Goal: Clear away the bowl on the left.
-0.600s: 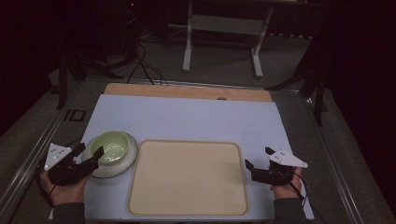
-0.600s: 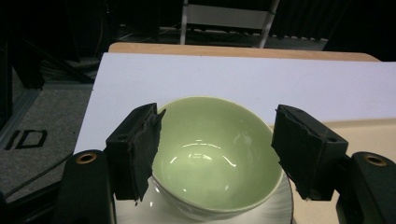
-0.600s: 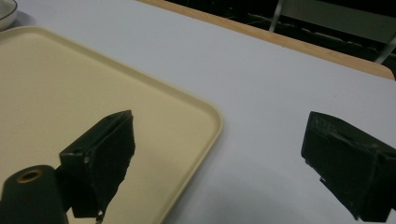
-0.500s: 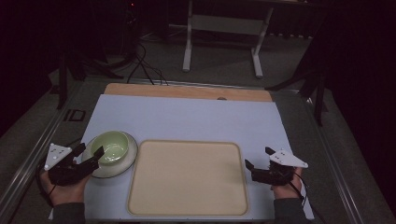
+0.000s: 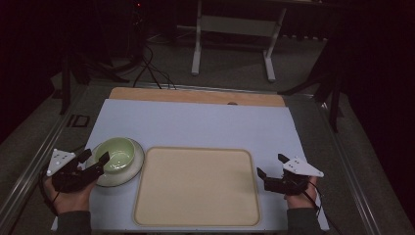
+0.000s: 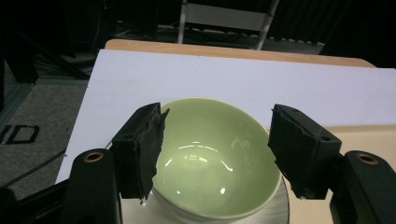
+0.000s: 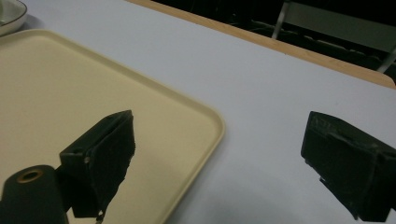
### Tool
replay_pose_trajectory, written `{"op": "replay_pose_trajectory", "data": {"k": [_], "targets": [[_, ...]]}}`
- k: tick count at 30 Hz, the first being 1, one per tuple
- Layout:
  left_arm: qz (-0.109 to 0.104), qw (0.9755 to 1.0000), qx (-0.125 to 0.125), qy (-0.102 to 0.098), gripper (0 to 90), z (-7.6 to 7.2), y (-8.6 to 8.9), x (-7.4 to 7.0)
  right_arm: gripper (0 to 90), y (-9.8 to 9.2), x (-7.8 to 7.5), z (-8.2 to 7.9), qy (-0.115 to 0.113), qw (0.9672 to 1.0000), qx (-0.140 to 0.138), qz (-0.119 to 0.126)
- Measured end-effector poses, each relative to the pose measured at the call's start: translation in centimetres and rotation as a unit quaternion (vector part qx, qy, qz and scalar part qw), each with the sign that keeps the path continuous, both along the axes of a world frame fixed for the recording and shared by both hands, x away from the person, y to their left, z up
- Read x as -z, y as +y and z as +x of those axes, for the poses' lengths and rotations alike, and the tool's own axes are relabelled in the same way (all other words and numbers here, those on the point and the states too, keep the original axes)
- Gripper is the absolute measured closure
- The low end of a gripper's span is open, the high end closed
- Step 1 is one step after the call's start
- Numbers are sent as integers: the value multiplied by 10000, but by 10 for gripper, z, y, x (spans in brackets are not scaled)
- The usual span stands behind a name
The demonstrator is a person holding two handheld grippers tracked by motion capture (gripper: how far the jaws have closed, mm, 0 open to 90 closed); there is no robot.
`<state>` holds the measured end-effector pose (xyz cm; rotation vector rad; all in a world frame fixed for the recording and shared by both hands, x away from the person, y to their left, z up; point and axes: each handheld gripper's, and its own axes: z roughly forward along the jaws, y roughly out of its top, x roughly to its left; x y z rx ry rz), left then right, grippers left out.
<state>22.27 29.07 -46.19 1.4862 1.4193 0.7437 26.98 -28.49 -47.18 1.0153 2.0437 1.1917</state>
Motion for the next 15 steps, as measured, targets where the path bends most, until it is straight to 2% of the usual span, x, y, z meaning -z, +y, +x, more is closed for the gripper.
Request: {"op": "replay_pose_trajectory", "data": {"k": [2,6,15], "targets": [[-16,10000,-63,46,356,3,1,1,94,0,0,0,-21,10000,0,-4],[-64,9999,-121,11,361,1,2,-1,95,0,-1,-1,-41,10000,-20,30],[39,9996,-273,-50,365,6,8,-8,95,0,-1,-1,-68,9999,-66,51]]}}
